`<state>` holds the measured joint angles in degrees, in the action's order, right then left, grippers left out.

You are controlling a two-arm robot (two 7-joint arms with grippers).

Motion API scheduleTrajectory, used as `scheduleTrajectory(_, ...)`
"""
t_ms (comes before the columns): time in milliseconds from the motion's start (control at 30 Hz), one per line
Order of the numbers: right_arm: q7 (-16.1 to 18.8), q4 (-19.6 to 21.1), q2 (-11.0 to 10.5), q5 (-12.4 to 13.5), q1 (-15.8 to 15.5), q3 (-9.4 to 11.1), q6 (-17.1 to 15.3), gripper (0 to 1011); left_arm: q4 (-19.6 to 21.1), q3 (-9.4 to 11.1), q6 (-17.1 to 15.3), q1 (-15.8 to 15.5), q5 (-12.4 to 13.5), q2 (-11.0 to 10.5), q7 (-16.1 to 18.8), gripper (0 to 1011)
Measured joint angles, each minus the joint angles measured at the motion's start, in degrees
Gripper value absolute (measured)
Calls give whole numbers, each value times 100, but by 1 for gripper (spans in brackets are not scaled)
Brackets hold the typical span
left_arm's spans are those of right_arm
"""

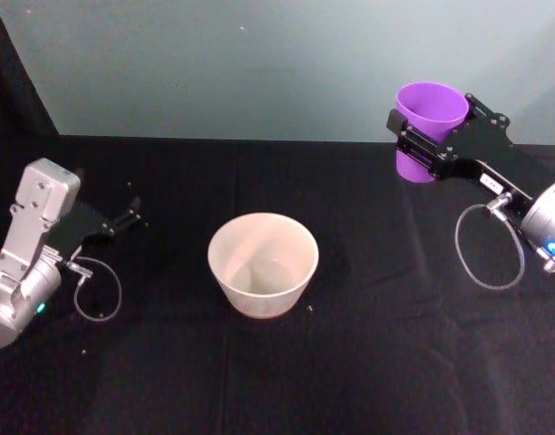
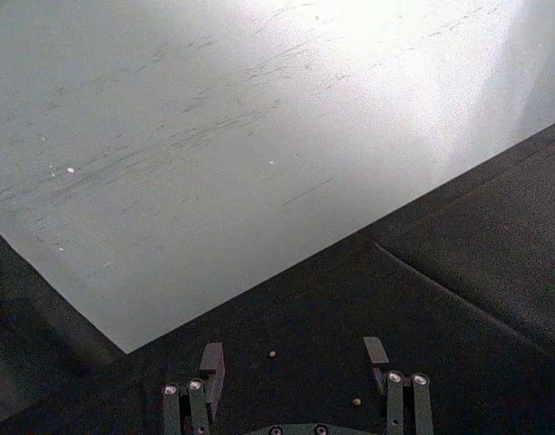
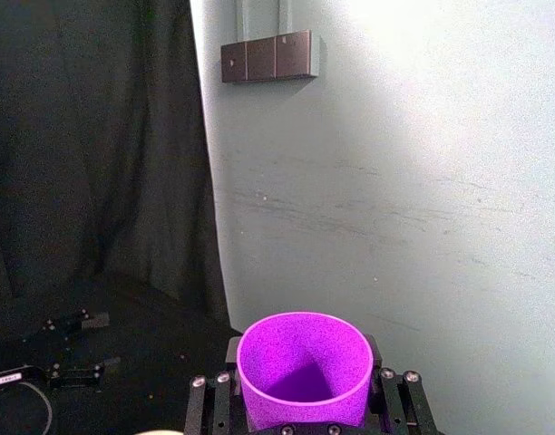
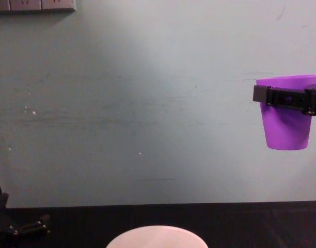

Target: Pick up the cup and pour the mung beans from the cup into the bowl.

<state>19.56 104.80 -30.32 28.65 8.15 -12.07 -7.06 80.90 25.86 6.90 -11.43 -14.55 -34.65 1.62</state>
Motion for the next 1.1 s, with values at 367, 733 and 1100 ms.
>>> scheduleTrajectory(367, 0, 0, 0, 0, 0, 0, 0, 746, 0, 0, 0, 0, 0, 0, 0, 1000)
scheduleTrajectory(733, 0, 0, 0, 0, 0, 0, 0, 746, 0, 0, 0, 0, 0, 0, 0, 1000)
scheduleTrajectory(1100, 0, 0, 0, 0, 0, 0, 0, 746, 0, 0, 0, 0, 0, 0, 0, 1000)
